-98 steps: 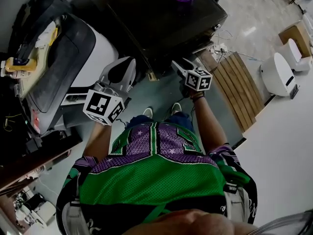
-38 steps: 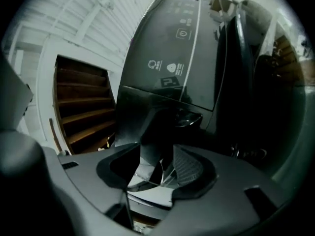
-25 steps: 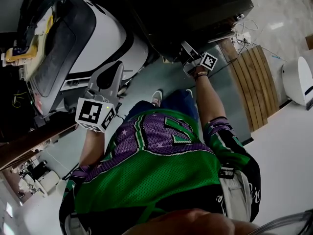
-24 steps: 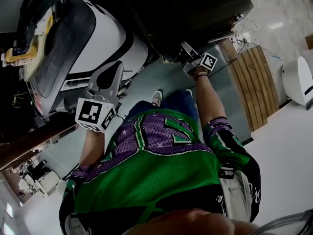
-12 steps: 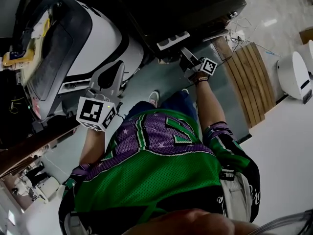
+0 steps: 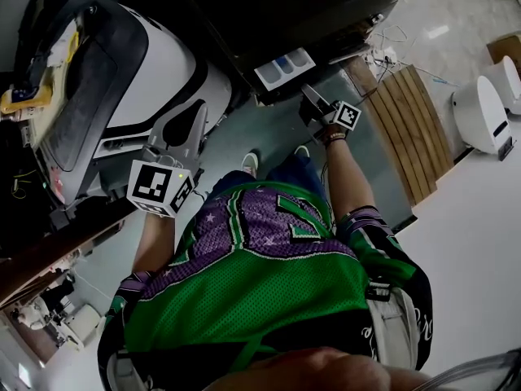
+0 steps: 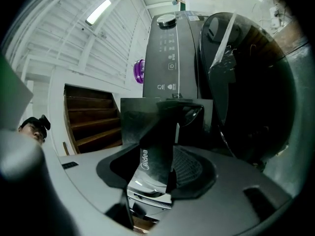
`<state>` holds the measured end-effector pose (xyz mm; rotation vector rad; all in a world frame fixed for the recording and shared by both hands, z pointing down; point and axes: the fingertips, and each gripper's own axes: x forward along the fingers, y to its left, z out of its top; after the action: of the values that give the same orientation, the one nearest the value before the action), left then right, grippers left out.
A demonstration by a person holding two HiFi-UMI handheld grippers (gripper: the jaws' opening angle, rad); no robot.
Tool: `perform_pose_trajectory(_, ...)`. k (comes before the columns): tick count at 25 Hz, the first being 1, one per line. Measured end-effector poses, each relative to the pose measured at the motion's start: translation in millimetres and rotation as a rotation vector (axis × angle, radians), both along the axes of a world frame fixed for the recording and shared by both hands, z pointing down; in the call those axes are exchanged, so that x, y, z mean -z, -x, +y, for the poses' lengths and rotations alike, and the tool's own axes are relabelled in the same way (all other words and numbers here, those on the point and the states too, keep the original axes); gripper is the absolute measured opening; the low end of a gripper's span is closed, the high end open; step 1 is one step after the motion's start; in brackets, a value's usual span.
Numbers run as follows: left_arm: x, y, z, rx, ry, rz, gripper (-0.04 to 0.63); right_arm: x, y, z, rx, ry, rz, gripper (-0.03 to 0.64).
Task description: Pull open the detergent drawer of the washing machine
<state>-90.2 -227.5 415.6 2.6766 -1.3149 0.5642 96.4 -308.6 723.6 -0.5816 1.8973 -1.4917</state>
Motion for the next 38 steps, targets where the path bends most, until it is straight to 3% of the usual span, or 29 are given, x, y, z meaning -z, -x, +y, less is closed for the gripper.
perform_pose_trajectory(28, -6, -19, 21, -0.12, 0.012, 0.024, 0.014, 3, -32, 61, -0.087, 0.005, 0.047, 0.186)
perform_pose_trajectory(38, -3, -25, 18, -0.151, 0.005, 0.053, 0.014, -14, -48, 76, -0.138, 0.094, 0.128, 0.186)
